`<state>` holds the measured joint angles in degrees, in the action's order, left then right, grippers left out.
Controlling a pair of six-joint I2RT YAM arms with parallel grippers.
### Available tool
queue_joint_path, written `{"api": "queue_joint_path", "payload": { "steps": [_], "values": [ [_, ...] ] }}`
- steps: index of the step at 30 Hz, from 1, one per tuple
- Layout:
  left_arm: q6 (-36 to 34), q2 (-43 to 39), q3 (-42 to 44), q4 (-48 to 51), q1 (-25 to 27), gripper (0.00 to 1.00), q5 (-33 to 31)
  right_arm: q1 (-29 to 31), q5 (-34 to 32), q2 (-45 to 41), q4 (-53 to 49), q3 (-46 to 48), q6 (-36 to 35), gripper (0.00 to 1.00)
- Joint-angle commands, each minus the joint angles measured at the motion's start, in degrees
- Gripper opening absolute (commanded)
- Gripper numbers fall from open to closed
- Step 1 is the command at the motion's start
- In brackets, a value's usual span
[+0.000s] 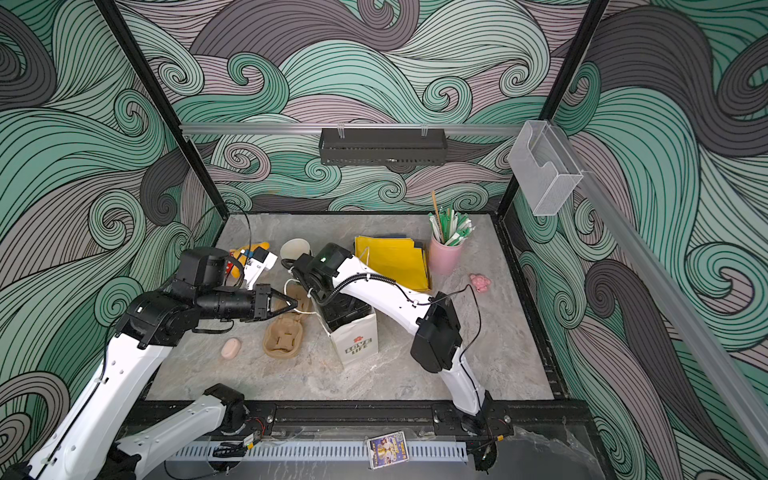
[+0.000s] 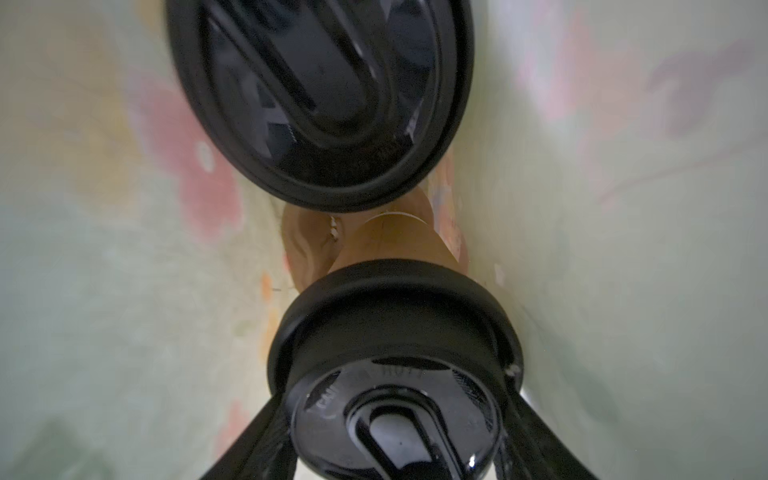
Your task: Pack the takeout coffee
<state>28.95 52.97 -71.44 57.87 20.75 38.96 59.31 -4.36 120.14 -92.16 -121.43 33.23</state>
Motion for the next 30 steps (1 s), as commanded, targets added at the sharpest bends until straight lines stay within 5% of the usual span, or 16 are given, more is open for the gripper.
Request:
{"api": "queue_joint_path", "payload": {
  "steps": [1, 30],
  "values": [
    [-0.9, -1.0, 0.6, 0.3, -0.1, 0.0, -0.7, 0.5, -0.3, -2.6, -3.7, 2.0, -0.1, 0.61],
    [-0.8, -1.6, 2.0, 0.6, -0.1, 0.0, -1.0, 0.2, 2.2, -3.4, 7.9, 8.2, 0.5, 0.6]
  ]
}}
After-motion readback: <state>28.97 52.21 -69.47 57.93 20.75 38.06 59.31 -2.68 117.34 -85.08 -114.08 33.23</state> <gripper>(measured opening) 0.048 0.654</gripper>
